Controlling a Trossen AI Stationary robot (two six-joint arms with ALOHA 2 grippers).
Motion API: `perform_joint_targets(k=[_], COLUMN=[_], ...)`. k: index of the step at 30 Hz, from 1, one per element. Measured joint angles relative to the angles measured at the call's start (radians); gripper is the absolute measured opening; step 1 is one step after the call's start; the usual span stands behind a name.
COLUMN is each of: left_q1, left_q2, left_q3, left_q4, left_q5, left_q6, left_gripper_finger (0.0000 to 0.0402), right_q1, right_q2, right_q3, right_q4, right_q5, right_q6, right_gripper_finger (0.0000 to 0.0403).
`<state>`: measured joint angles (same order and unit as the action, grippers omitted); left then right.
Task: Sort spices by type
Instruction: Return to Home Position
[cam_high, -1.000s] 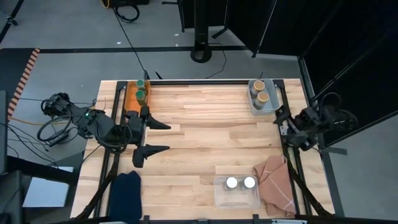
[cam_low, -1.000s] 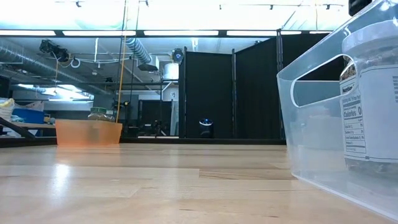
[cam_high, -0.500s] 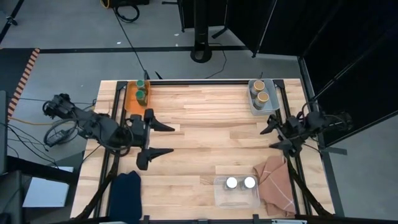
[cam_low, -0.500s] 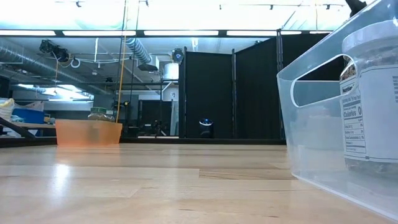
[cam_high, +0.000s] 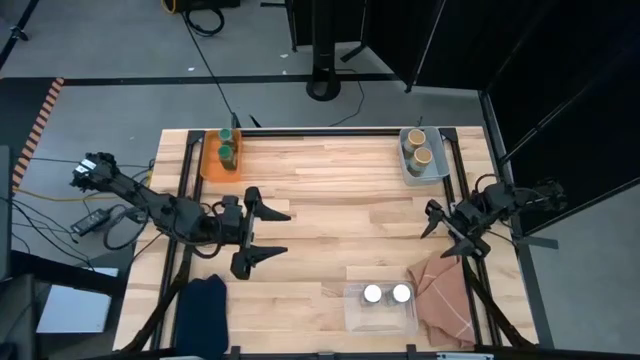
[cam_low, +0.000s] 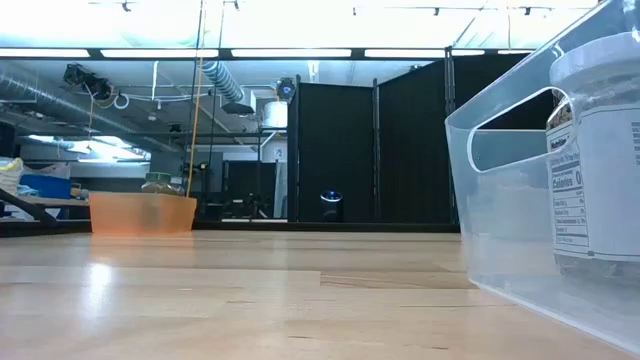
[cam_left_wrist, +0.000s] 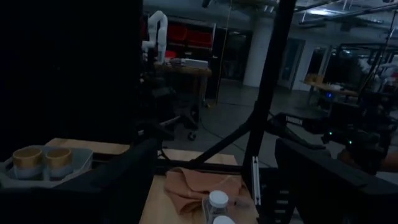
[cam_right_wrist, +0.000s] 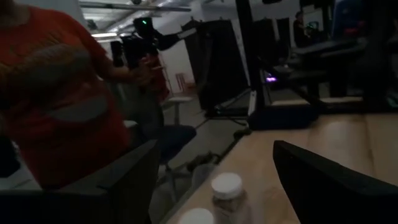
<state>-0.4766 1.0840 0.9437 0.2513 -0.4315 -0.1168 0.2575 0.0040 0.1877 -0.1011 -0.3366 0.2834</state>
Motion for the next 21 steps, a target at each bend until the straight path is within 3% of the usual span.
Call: perform_joint_targets(k=[6,9,16,21], left_q1=[0.106,0.151,0.155,0.154], left_q2=[-0.062,-0.137,-0.386,-0.572], left_q3=[-0.136,-0.236,-0.429,-0.541], left_q4=[0.122,0.2,0.203,0.156], left_q5=[0.159,0.181,-0.05,-0.058], left_q6=[-0.102,-0.134,-0.128,-0.128], left_gripper_finger=[0.0332,0.0332,0.0332,0.0332], right_q1=[-0.049,-0.081,-0.175,-0.264], right_q2=[0.0,0.0,0.0,0.0], right_q3=[-0.063,-0.067,-0.067,-0.067], right_q4=[0.059,0.073,0.111,0.128], right_q5=[-0.055,-0.108,-0.243,-0.308], right_q6=[0.011,0.024,0.031,0.032], right_gripper_finger=[0.0316,0.0316,0.0321,0.0318])
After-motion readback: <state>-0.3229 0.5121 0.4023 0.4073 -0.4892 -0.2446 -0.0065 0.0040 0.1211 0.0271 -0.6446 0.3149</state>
